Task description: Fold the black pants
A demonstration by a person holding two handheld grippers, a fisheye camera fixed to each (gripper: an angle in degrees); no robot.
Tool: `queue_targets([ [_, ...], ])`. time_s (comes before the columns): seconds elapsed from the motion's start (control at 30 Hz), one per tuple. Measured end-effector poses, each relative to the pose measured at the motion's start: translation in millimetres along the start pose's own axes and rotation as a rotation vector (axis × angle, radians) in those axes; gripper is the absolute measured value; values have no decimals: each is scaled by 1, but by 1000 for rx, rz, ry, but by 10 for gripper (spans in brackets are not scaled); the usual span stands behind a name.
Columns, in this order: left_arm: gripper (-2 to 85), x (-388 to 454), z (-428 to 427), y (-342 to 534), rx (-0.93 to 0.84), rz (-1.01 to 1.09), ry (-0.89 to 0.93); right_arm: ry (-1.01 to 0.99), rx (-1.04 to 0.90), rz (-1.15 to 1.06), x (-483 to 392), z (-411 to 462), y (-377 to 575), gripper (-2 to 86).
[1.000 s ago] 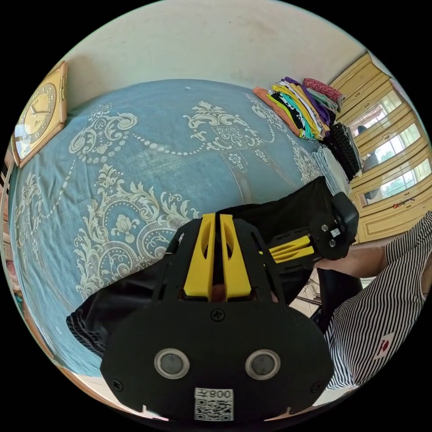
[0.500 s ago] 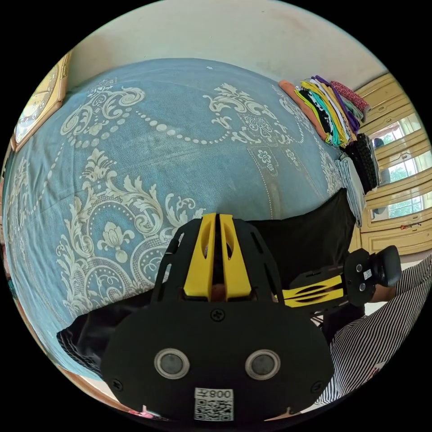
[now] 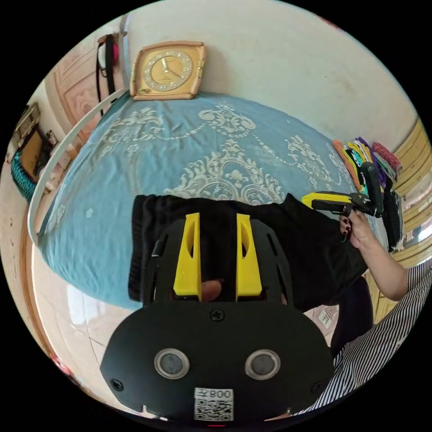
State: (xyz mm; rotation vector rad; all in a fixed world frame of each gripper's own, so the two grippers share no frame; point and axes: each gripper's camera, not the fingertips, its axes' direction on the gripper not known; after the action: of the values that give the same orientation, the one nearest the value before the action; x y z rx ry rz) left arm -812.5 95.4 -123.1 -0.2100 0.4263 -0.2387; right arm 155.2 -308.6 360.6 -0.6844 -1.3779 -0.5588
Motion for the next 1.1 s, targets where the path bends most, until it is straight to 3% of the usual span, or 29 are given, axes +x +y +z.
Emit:
queue_targets([
  [0.17,115,-53,-23,9,34,-137,-46,39,-50,31,-2,27,-22,51],
  [0.33,91,-83,-24,11,-26,-182,104,76,-79,1,-11,33,-27,27],
  [0.5,60,-100,-74,37,59,-190,5,104,-48,11,-14,23,-27,9],
  [0.8,92,-129,-83,59,45,-231,86,74,-77,86,-4,37,-26,8],
  [1.0,107,-143,-125,112,101,-270,108,135,6,113,-9,14,-16,7],
  [1.1,111,-146,-125,137,66,-292,110,62,36,71,-31,2,-1,11],
])
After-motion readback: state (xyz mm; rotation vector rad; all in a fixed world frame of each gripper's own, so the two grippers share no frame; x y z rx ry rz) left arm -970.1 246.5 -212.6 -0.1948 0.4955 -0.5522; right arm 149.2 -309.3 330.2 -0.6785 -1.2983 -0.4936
